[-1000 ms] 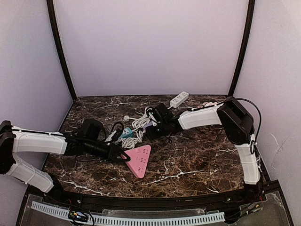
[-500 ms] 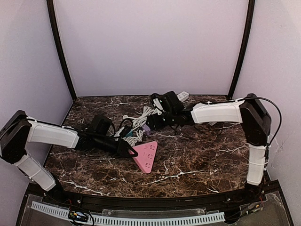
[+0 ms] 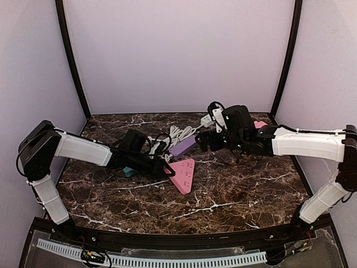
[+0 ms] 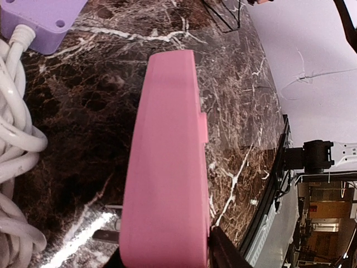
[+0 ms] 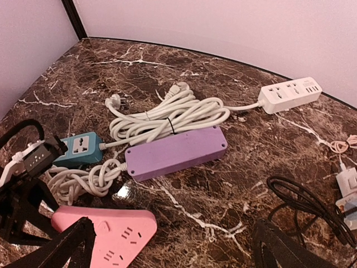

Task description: Pull the plug off the socket

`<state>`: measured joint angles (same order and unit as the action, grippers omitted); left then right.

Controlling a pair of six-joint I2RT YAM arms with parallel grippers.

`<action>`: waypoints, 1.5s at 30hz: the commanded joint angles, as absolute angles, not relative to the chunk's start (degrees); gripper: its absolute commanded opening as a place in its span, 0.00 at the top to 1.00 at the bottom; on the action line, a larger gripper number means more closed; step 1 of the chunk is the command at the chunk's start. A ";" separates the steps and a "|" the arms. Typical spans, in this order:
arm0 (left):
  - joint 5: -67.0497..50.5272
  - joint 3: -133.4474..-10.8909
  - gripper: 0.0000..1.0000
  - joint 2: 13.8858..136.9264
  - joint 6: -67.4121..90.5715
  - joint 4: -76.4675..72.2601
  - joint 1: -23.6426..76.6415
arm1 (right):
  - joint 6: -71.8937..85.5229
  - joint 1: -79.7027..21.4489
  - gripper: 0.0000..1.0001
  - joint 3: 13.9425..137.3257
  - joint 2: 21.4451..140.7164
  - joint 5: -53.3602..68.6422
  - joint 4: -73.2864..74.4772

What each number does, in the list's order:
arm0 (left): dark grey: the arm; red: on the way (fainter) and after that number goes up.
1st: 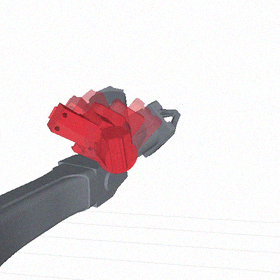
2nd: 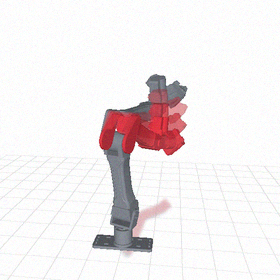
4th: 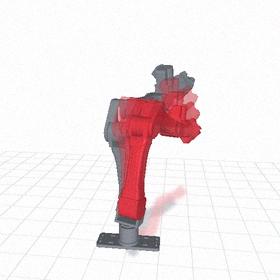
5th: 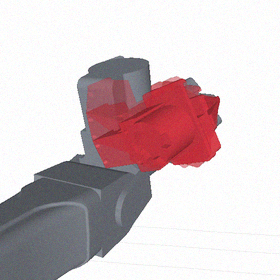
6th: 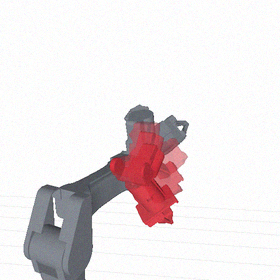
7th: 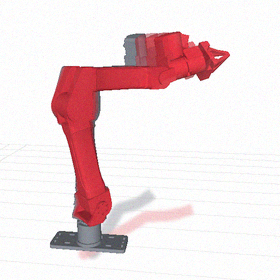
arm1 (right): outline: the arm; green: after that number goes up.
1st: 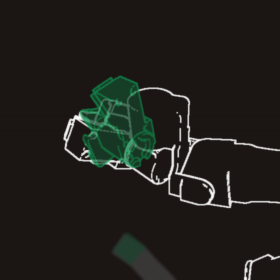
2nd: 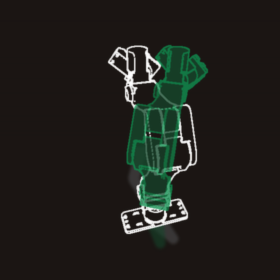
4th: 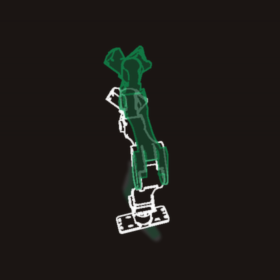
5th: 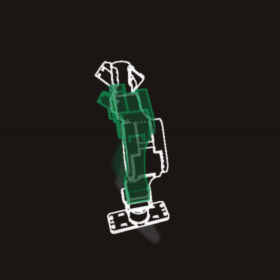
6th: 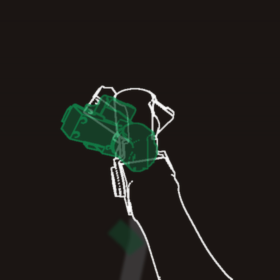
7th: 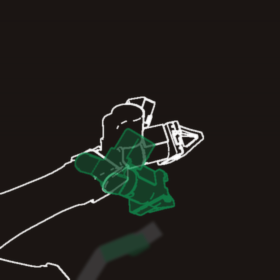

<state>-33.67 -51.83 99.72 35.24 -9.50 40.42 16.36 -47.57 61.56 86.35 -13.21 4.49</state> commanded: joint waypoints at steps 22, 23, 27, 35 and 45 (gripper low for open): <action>-17.80 -57.03 0.02 91.28 22.10 11.24 40.69 | 20.11 -42.83 0.01 52.99 67.48 -21.67 22.16; -16.27 -57.02 0.01 90.24 21.64 13.09 40.69 | 20.36 -42.36 0.01 53.00 67.01 -21.40 22.48; -13.06 -57.99 0.01 84.38 18.77 19.15 40.54 | 22.00 -39.51 0.01 52.70 65.81 -19.61 23.51; -14.30 -63.29 0.01 76.95 11.18 29.78 32.90 | 25.33 -28.37 0.01 51.85 68.09 -10.61 23.01; -12.98 -64.87 0.01 75.86 3.61 28.01 20.70 | 34.72 -19.90 0.05 52.52 76.02 -6.01 17.53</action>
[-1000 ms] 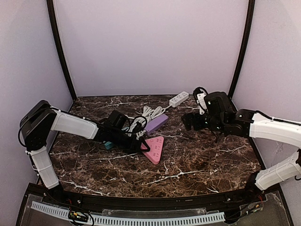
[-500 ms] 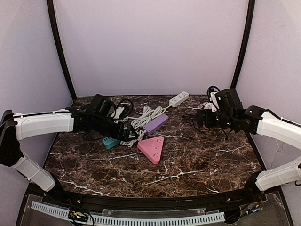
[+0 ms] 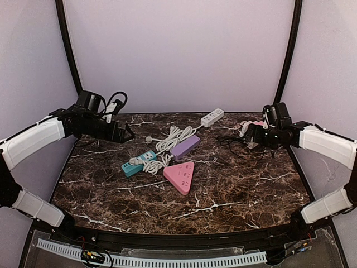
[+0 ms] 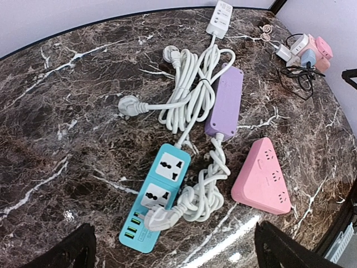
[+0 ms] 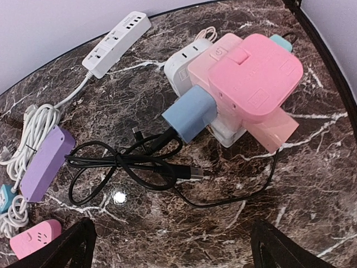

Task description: Pull the plug off the socket

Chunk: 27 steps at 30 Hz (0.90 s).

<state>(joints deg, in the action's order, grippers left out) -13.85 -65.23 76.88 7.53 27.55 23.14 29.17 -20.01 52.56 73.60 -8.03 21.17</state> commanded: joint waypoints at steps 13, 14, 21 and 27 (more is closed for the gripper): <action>-12.74 -61.50 0.01 74.17 2.62 26.65 16.61 | 38.19 -20.04 0.27 54.33 86.48 -2.53 9.26; -12.65 -61.51 0.01 74.04 2.46 26.64 16.61 | 38.13 -20.07 0.30 54.66 87.17 -2.26 9.23; -12.66 -61.20 0.01 73.91 2.29 26.82 16.61 | 37.62 -20.39 0.52 54.16 88.59 -0.67 6.41; -13.00 -61.12 0.01 73.92 2.28 26.85 16.61 | 35.66 -20.66 0.64 53.00 88.67 1.78 4.07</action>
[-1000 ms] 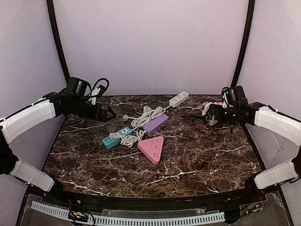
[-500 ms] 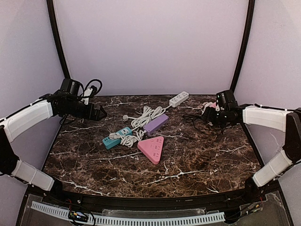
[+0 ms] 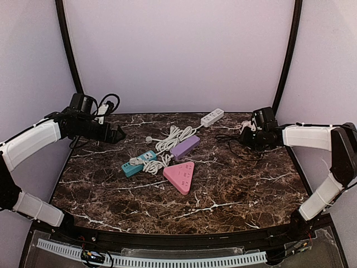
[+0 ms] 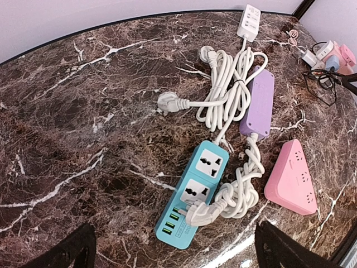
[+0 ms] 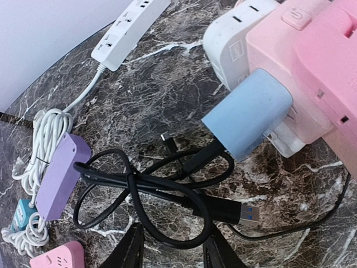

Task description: Pull the plug off the socket

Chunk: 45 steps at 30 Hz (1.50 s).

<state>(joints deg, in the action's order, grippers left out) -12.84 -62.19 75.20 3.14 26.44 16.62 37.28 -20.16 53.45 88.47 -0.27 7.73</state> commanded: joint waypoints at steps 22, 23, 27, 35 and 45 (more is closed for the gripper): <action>-14.32 -60.76 0.01 74.93 2.27 26.55 16.61 | 7.50 -26.47 0.34 51.78 87.07 -14.55 8.35; -14.41 -60.79 0.01 74.99 2.32 26.55 16.61 | 6.49 -26.41 0.33 51.81 87.09 -14.61 8.39; -14.62 -60.83 0.01 75.31 2.42 26.54 16.61 | 3.75 -26.16 0.30 52.99 88.94 -15.82 9.26; -14.44 -60.66 0.01 75.21 2.45 26.30 16.61 | 0.29 -25.36 0.32 55.37 94.61 -15.40 7.42; -14.60 -60.65 0.01 75.65 2.44 26.24 16.61 | -5.75 -25.38 0.43 55.57 97.50 -19.97 0.53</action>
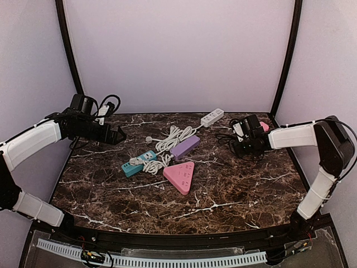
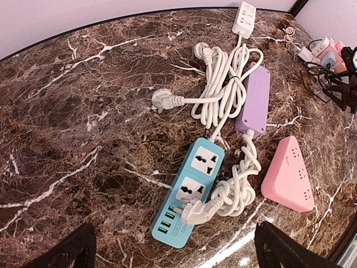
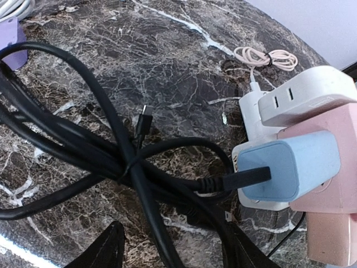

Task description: Pull the plug off the socket

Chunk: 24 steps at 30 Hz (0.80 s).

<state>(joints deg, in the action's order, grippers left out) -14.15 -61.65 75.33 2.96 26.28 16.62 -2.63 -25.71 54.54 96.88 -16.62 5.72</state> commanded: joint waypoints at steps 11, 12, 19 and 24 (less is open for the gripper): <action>-12.66 -61.08 0.01 76.56 1.49 26.85 16.61 | -9.84 -26.81 0.92 53.68 96.16 -19.34 -3.25; -12.48 -60.99 0.01 76.31 1.45 26.82 16.61 | -9.54 -26.95 0.96 53.48 95.58 -18.58 -2.91; -13.53 -60.90 0.01 75.99 1.69 26.68 16.61 | -6.19 -29.43 1.00 50.84 90.03 -15.41 -0.32; -13.75 -60.58 0.01 75.46 2.00 26.39 16.61 | -2.37 -31.86 1.00 48.76 84.69 -13.39 3.99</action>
<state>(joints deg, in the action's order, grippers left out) -13.06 -61.65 76.88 2.13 26.26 16.62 -6.31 -29.41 50.06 89.73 -16.91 2.55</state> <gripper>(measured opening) 0.987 0.012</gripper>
